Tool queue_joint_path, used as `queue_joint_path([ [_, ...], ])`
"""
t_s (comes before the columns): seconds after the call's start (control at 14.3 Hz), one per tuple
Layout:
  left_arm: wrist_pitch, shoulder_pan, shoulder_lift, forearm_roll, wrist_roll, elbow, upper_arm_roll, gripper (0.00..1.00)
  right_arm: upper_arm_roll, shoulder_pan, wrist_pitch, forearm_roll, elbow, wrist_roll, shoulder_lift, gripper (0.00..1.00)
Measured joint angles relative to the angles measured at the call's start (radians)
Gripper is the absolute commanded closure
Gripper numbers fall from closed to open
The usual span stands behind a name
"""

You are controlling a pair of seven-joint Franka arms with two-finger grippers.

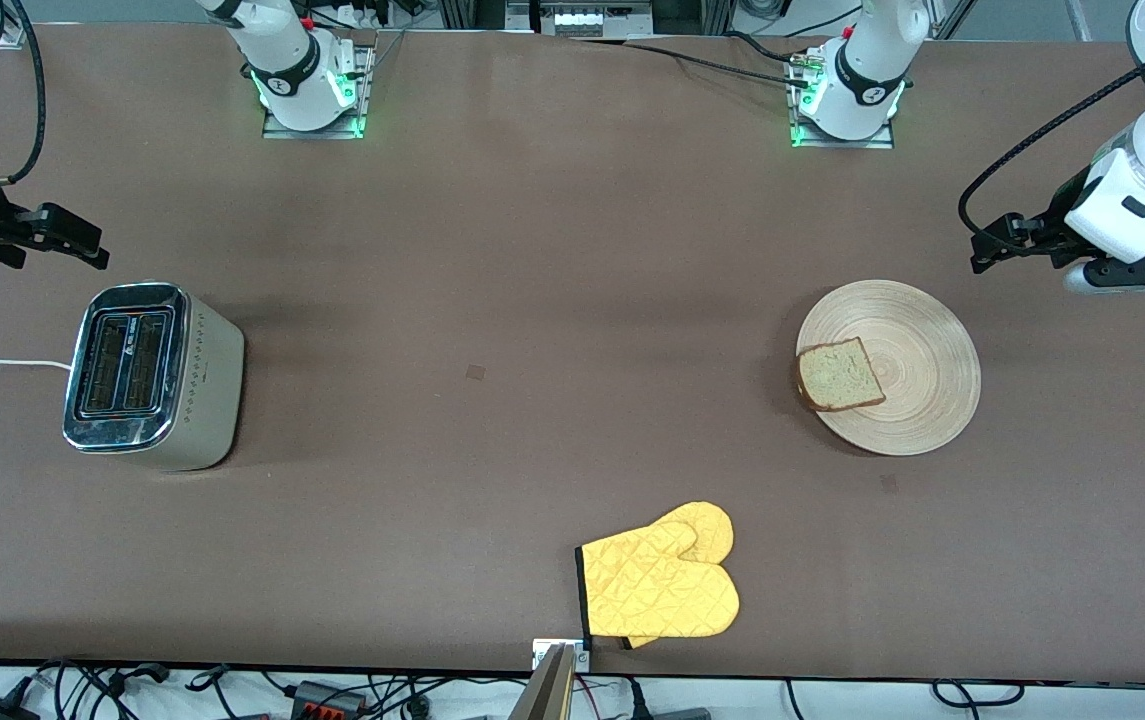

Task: Move plate and put bread in toaster
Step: 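Move the left gripper against the rim of the wooden plate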

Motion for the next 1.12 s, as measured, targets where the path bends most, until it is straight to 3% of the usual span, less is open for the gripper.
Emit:
queue_joint_path([
  [0.77,-0.011,0.019,0.025,-0.042,-0.003,0.041,0.014,0.0,0.0,0.0,-0.004,0.0,0.0,0.0,0.0,0.0],
  [1.12,-0.018,0.202,0.165,-0.225,0.093,0.04,0.022,0.0,0.0,0.0,-0.003,0.0,0.0,0.0,0.002,0.0],
])
